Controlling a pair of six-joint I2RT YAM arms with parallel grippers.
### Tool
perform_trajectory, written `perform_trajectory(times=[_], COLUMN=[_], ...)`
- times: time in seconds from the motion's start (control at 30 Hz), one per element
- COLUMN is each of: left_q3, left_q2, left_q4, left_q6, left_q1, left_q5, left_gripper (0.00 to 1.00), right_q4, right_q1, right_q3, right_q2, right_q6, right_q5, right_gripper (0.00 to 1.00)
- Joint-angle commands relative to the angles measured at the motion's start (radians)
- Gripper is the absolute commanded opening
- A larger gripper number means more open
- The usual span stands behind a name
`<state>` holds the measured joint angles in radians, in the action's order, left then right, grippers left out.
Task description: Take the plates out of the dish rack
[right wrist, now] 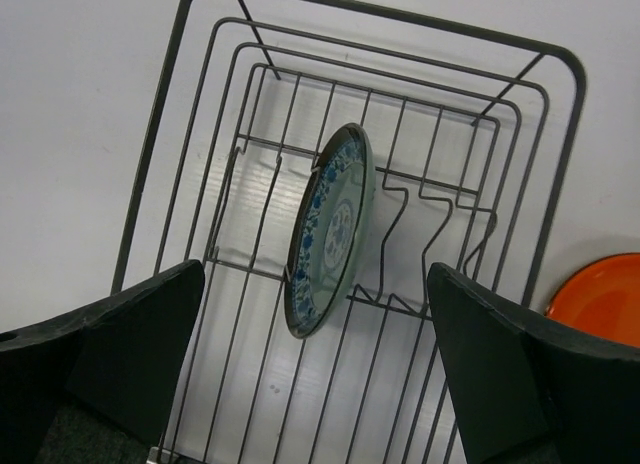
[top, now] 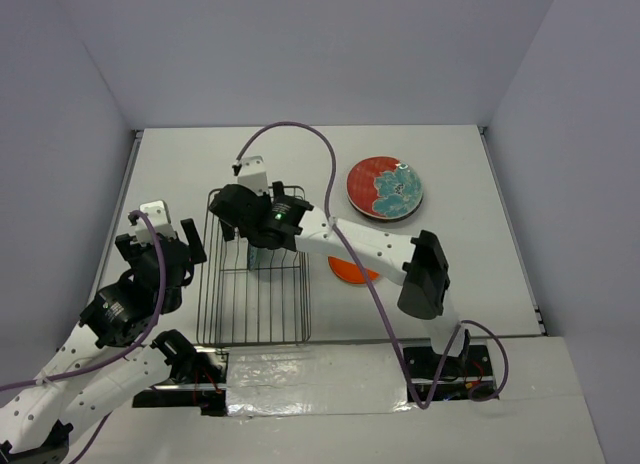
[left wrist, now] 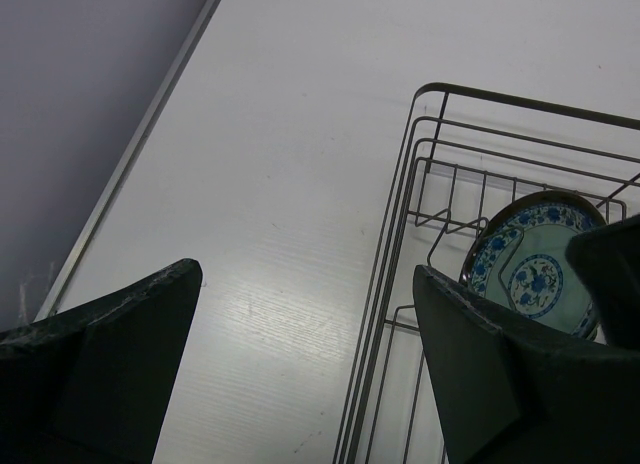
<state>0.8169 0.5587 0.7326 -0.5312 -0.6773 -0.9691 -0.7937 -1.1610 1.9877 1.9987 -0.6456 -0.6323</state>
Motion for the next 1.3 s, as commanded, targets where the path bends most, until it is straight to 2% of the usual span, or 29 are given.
perform_trajectory(times=[0.0,0.53,0.63,0.73,0.9,0.97,1.13,1.27], left_q3=[0.01,0.004,0.002,0.002,0.004,0.002,-0.001,0.001], left_q2=[-0.011,-0.016,-0.014,-0.019,-0.023,-0.026,-0.025,-0.016], left_q4=[-0.028,-0.045,-0.048,-0.052,-0.05,-0.052,-0.058,-0.058], left_q6=[-0.009,0.011,0.014,0.017,0.017,0.017,0.026,0.027], left_q1=[-0.001,-0.001,-0.001,-0.002,-0.001,-0.002,-0.002,-0.001], left_q5=[-0.013,0.01,0.015,0.02,0.018,0.02,0.027,0.033], left_gripper=[1.0,1.0,1.0,0.99,1.0,0.99,1.0,1.0], right_q4=[0.019,-0.07,-0.101,-0.11,-0.138,-0.118,-0.076,-0.079], right_q1=[0.012,0.037,0.049,0.053,0.052,0.052,0.046,0.041], right_q3=[0.068,0.135,0.135,0.114,0.109,0.086,0.04,0.039], right_q2=[0.057,0.162,0.184,0.199,0.209,0.203,0.178,0.172], right_q6=[0.015,0.011,-0.022,-0.052,-0.1,-0.104,-0.112,-0.134], right_q5=[0.019,-0.03,-0.032,-0.043,-0.101,-0.102,-0.102,-0.098], right_gripper=[1.0,0.94,0.9,0.79,0.71,0.64,0.33,0.33])
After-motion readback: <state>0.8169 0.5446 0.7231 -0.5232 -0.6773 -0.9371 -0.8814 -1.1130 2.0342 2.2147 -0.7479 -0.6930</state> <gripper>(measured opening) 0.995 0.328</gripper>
